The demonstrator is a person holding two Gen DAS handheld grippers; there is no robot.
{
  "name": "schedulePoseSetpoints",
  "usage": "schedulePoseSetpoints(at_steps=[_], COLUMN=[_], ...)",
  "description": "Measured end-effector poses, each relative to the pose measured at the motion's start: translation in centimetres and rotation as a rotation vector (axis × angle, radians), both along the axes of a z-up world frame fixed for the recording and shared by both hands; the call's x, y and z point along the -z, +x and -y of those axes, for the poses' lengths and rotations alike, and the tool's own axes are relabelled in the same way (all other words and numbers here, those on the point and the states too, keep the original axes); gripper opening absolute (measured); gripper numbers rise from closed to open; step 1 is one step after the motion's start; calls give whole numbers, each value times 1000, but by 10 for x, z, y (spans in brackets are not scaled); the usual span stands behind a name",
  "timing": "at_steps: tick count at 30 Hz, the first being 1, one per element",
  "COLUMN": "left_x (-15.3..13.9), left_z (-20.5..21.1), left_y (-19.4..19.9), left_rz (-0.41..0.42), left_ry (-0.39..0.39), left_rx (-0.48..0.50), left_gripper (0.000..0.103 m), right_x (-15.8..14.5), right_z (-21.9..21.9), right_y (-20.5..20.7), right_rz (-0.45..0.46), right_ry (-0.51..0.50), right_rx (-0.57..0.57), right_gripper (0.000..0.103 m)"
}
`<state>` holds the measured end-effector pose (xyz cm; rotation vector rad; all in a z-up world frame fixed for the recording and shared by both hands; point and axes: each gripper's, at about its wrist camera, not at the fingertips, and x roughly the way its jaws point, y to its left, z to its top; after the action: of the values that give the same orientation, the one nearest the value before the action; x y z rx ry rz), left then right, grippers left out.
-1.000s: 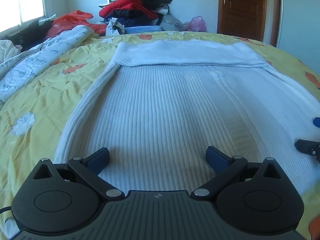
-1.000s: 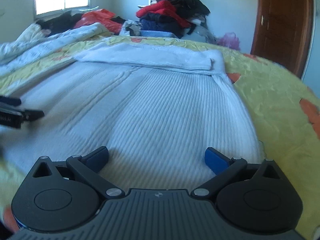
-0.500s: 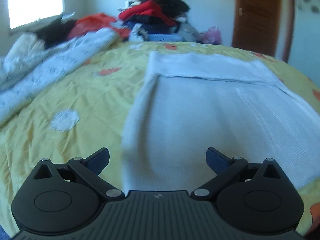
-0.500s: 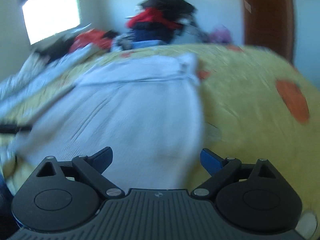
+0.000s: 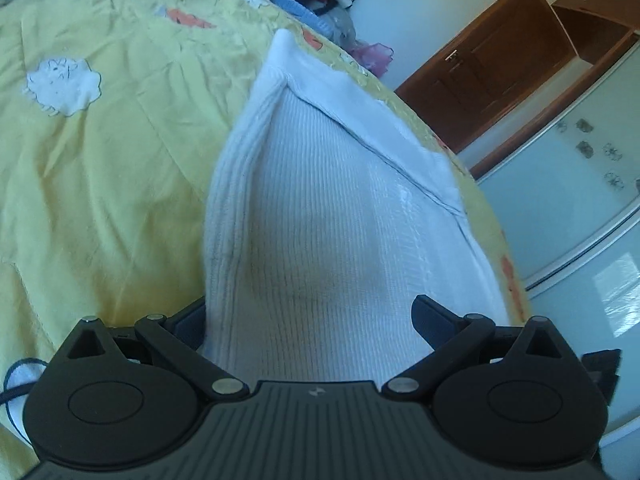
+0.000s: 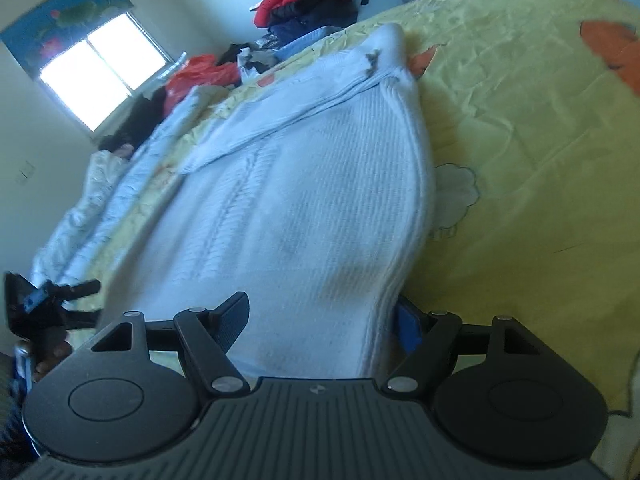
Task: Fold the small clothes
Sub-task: 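Grasp the cardigan's long side edge with both tools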
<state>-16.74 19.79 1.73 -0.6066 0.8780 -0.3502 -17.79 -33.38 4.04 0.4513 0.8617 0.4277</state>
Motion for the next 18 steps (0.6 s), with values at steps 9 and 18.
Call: schedulePoseSetpoints(at_steps=[9,18], left_x=[-3,-2], left_z=[4,6], left_y=[2,6], left_rz=[-33,-62], left_ry=[61,187], left_rx=[29,15], left_gripper=[57,15], right_x=[9,18], right_z=[21,19], right_y=[10,16], right_rz=[-83,-120], right_ry=[207,162], right_rx=[36,25], right_gripper=[70,15])
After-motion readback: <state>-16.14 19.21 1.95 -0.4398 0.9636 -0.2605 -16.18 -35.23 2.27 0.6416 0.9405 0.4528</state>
